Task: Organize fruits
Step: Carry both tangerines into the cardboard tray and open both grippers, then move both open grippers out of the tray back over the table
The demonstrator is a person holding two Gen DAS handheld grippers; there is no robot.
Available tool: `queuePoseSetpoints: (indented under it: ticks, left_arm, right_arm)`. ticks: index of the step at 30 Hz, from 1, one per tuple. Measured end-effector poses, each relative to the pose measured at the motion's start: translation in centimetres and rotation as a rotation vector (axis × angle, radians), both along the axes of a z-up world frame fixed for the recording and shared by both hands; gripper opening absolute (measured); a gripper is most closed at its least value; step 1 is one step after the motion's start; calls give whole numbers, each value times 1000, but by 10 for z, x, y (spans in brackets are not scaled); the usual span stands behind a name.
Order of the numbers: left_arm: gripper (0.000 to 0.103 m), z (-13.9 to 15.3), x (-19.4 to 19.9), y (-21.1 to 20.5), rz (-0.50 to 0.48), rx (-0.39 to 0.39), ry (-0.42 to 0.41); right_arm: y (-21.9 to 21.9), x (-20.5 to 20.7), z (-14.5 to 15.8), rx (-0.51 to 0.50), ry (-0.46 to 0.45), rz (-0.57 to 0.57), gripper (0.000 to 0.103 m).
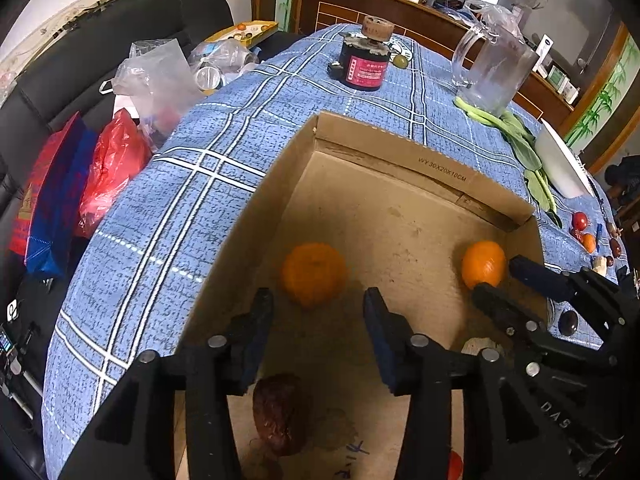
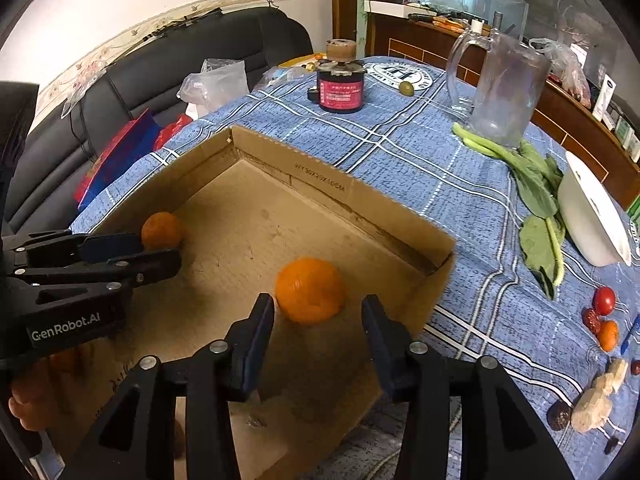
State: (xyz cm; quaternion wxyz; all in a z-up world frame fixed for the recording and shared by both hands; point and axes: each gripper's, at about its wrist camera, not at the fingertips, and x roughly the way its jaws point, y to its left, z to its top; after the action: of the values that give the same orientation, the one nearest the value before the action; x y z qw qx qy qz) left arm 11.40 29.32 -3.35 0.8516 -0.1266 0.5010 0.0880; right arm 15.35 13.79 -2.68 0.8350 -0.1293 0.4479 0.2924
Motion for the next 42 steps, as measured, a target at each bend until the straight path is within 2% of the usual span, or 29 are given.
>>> queuePoseSetpoints:
  ticks: [11, 15, 23, 30, 35, 39, 42]
  left_arm:
    - [58, 14, -26, -4, 22, -8, -23]
    - [61, 21, -38, -11, 28, 6, -32]
    - [64, 41, -64, -42, 22, 46, -72]
    - [66, 54, -82, -93, -35, 31, -105]
    - [71, 51, -83, -145, -124, 28, -91]
    - [72, 45, -77, -191, -205, 37, -59]
    - [74, 38, -74, -222, -246, 59, -43]
  right_arm:
    - [-24, -15, 22, 51, -1, -57, 50]
    - [-42, -26, 31, 80, -1, -76, 50]
    - [-89, -62, 36, 70, -13, -102, 50]
    - [-151, -93, 37, 94, 0, -169, 49]
    - [-205, -107, 29, 98, 15, -243, 49]
    - [-260, -105, 25, 97, 8, -341, 49]
    - [-304, -96, 23, 60, -26, -419, 49]
